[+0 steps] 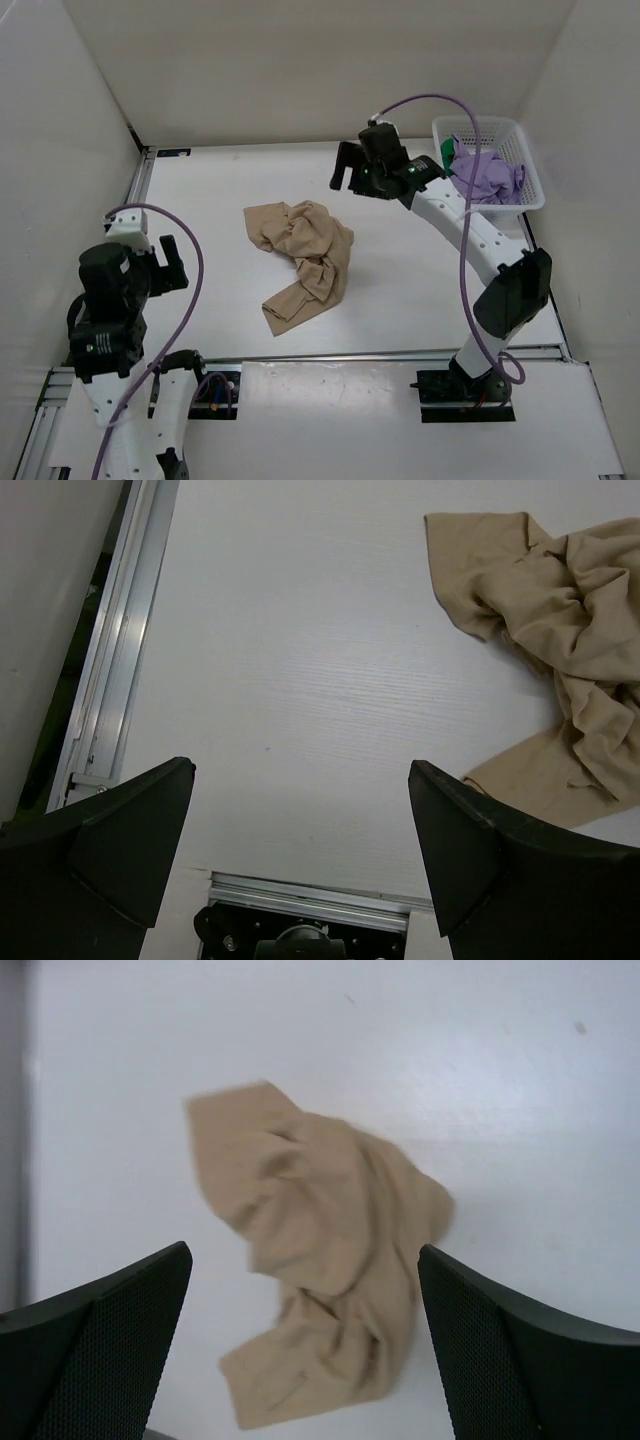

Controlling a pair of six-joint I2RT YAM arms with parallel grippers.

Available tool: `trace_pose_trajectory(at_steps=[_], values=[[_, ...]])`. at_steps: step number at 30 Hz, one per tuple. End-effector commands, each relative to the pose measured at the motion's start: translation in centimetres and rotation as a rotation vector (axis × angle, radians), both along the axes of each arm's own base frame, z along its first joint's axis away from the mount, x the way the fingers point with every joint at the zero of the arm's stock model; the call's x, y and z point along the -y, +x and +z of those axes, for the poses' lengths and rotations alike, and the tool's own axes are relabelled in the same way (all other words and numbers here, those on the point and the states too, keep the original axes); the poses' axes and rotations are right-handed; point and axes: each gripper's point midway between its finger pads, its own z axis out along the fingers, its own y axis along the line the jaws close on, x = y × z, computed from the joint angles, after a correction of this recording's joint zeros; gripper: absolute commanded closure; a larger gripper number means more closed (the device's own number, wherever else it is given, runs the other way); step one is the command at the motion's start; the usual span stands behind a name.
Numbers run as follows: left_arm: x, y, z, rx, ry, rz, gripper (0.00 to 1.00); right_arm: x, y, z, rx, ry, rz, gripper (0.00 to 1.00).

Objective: Fold and stack the t-shirts
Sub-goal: Move the tshirt to the center of the board, then flatten out the tshirt

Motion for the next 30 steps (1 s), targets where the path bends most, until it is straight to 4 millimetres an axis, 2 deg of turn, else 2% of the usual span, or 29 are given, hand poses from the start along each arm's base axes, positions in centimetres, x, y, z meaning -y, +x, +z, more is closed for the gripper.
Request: trace_pose_trajectory(at_steps=[1, 2, 4, 5, 6, 8, 9, 10, 11, 14, 16, 19, 23, 27, 30], values=[[0.1, 0.9, -0.5, -0.074, -0.018, -0.014, 0.01, 1.7, -3.4, -0.7, -0.025, -0.117, 0.040, 0.03], [0.2, 0.7, -0.7, -0.085, -0.020, -0.013, 0.01, 1.4, -5.2, -2.4, -0.021, -0.162, 0.091, 0.03], [0.1, 0.9, -1.7, -0.118, -0.025, -0.013, 0.01, 1.0, -7.2, -4.8, -0.050, -0.178, 0.136, 0.03], [0.1, 1.1, -2.2, -0.124, -0.026, -0.013, 0.01, 0.3, -8.8, -5.9, -0.074, -0.163, 0.178, 0.03], [0.1, 1.1, -2.6, -0.133, -0.027, -0.013, 0.01, 0.0, -10.5, -9.5, -0.149, -0.168, 0.199, 0.05], [0.3, 1.2, -3.1, -0.137, -0.033, -0.021, 0.01, -1.3, -14.0, -13.2, -0.236, -0.161, 0.269, 0.10], [0.3, 1.2, -3.1, -0.137, -0.033, -0.021, 0.01, -2.0, -14.7, -13.7, -0.251, -0.167, 0.284, 0.11], [0.4, 1.0, -3.5, -0.141, -0.039, -0.029, 0.01, -1.9, -15.7, -15.3, -0.278, -0.200, 0.287, 0.12], [0.4, 1.0, -3.9, -0.151, -0.041, -0.029, 0.01, -2.6, -16.7, -16.5, -0.294, -0.231, 0.306, 0.16], [0.1, 0.5, -4.1, -0.155, -0.028, -0.009, 0.01, -3.2, -17.8, -19.2, -0.345, -0.275, 0.285, 0.25], [0.0, 0.1, -4.2, -0.157, -0.023, 0.000, 0.01, -3.0, -17.2, -20.7, -0.358, -0.302, 0.233, 0.31], [0.1, -0.4, -4.3, -0.165, -0.024, 0.000, 0.01, -2.6, -17.0, -22.3, -0.383, -0.332, 0.186, 0.40], [0.1, -0.6, -4.2, -0.166, -0.024, 0.000, 0.01, -2.2, -16.1, -23.3, -0.385, -0.355, 0.120, 0.52], [0.1, -0.6, -4.2, -0.166, -0.024, 0.000, 0.01, -1.2, -16.2, -24.7, -0.431, -0.362, 0.078, 0.53], [0.1, -0.7, -4.1, -0.157, -0.023, 0.000, 0.01, 0.7, -16.0, -25.8, -0.486, -0.378, 0.005, 0.52]])
